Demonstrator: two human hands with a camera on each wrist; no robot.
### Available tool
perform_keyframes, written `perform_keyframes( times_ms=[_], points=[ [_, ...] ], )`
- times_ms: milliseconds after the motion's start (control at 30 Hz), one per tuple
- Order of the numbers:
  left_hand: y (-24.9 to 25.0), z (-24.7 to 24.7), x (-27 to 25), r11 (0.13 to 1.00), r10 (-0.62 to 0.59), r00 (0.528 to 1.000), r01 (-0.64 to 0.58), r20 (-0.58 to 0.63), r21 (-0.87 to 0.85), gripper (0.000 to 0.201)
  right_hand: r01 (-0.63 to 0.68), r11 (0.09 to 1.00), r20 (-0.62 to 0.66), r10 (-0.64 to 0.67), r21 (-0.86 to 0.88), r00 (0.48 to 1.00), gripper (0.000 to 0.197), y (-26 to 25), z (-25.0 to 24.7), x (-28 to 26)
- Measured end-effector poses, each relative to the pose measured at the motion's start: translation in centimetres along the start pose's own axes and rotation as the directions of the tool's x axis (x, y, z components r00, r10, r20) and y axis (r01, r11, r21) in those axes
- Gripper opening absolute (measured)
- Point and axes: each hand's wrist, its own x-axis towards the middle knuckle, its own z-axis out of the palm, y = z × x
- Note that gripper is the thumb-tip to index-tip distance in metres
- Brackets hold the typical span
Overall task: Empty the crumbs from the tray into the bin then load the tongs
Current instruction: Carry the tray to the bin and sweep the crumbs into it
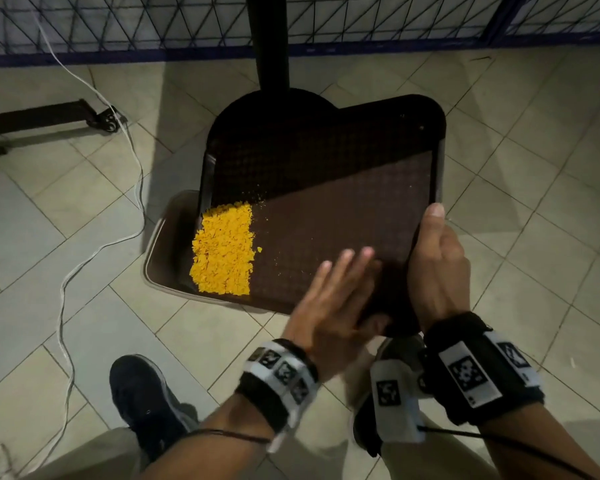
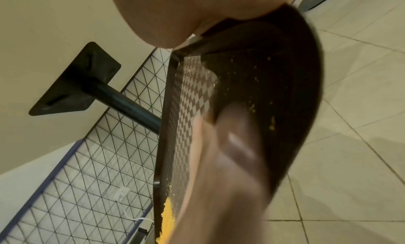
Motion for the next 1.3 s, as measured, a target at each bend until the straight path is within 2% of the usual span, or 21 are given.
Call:
perform_keyframes(
  times_ms=[100,200,267,333,367,433,500,533,600,667,733,833,933,967,1033,1100,1167,1233,1300],
  points=[
    [-5.7,0.0,-2.8,0.967,-0.25,0.961,0.254,0.114,-0.021,0.077,0.002,1.0,0.008,-0.002,0.006,1.0,0.041,0.4,-0.3,0.4],
    [-7.9,-1.5,-3.9,0.924,-0.378,0.917,0.383,0.129,-0.015,0.08,-0.001,1.0,0.019,0.001,0.031,1.0,0.039,0.3,-0.2,0.4],
    [-5.9,-2.3,-3.0,0.945,-0.317,0.941,0.324,0.12,-0.043,0.076,-0.001,0.999,0.028,0.0,0.049,1.0,0.036,0.1,0.0,0.4],
    [-2.0,-2.3,-1.9,0.985,-0.135,0.988,0.142,0.07,-0.095,0.07,0.011,0.999,0.033,-0.013,0.042,0.999,0.034,0.0,0.3,0.1],
    [0.0,-1.7,-1.6,0.997,-0.026,0.999,0.029,0.043,-0.067,0.068,0.023,0.999,0.03,-0.025,0.037,0.999,0.034,-0.2,0.4,0.0],
    [2.5,-0.5,-1.6,0.995,0.098,0.994,-0.1,0.056,0.027,0.065,0.05,0.998,0.013,-0.051,0.029,0.999,0.036,-0.3,0.4,0.0],
    [1.8,0.1,-2.0,0.992,0.121,0.992,-0.123,0.044,0.042,0.067,0.067,0.998,0.003,-0.067,0.022,0.998,0.037,-0.2,0.3,0.1],
    [0.5,0.2,-2.5,0.995,0.101,0.994,-0.101,0.032,0.008,0.065,0.068,0.997,0.001,-0.068,0.019,0.998,0.038,0.0,0.3,0.1],
    [-3.3,0.5,-4.2,0.997,-0.042,0.998,0.045,0.055,-0.056,0.062,0.054,0.998,-0.002,-0.054,0.018,0.999,0.037,0.1,0.2,0.3],
    [-7.6,0.6,-6.5,0.971,-0.233,0.968,0.236,0.089,-0.027,0.063,0.036,0.999,-0.006,-0.036,0.021,0.999,0.036,0.2,0.1,0.5],
    [-10.2,0.4,-8.3,0.943,-0.332,0.939,0.332,0.087,0.009,0.065,0.032,0.999,-0.016,-0.032,0.01,0.999,0.038,0.3,0.1,0.6],
    [-8.4,-0.2,-7.5,0.964,-0.263,0.958,0.265,0.113,-0.001,0.068,0.046,0.999,-0.023,-0.046,0.004,0.999,0.041,0.2,0.3,0.5],
    [-1.5,-0.6,-5.3,0.99,-0.04,0.998,0.046,0.05,-0.133,0.069,0.067,0.998,-0.027,-0.066,0.005,0.997,0.043,0.0,0.6,0.3],
    [0.5,-0.5,-4.8,0.991,0.033,0.999,-0.028,0.036,-0.132,0.069,0.078,0.997,-0.032,-0.078,0.001,0.996,0.043,0.0,0.7,0.3],
    [2.4,-0.1,-4.3,0.996,0.08,0.996,-0.078,0.034,-0.052,0.071,0.1,0.995,-0.041,-0.1,-0.018,0.994,0.042,0.2,0.7,0.4],
    [1.1,0.7,-4.6,0.996,0.037,0.999,-0.039,-0.028,-0.076,0.065,0.104,0.994,-0.038,-0.106,-0.032,0.994,0.04,0.3,0.5,0.4],
    [-2.1,1.5,-5.8,0.987,-0.089,0.996,0.087,-0.013,-0.132,0.073,0.096,0.995,-0.025,-0.097,-0.032,0.995,0.04,0.2,0.3,0.4],
    [-6.0,1.9,-7.6,0.975,-0.21,0.977,0.212,0.028,-0.065,0.085,0.089,0.995,-0.028,-0.09,-0.042,0.996,0.042,0.2,0.2,0.5],
    [-9.2,1.9,-9.2,0.952,-0.305,0.949,0.304,0.074,0.023,0.086,0.096,0.994,-0.039,-0.098,-0.054,0.994,0.046,0.1,0.2,0.5]
  ],
)
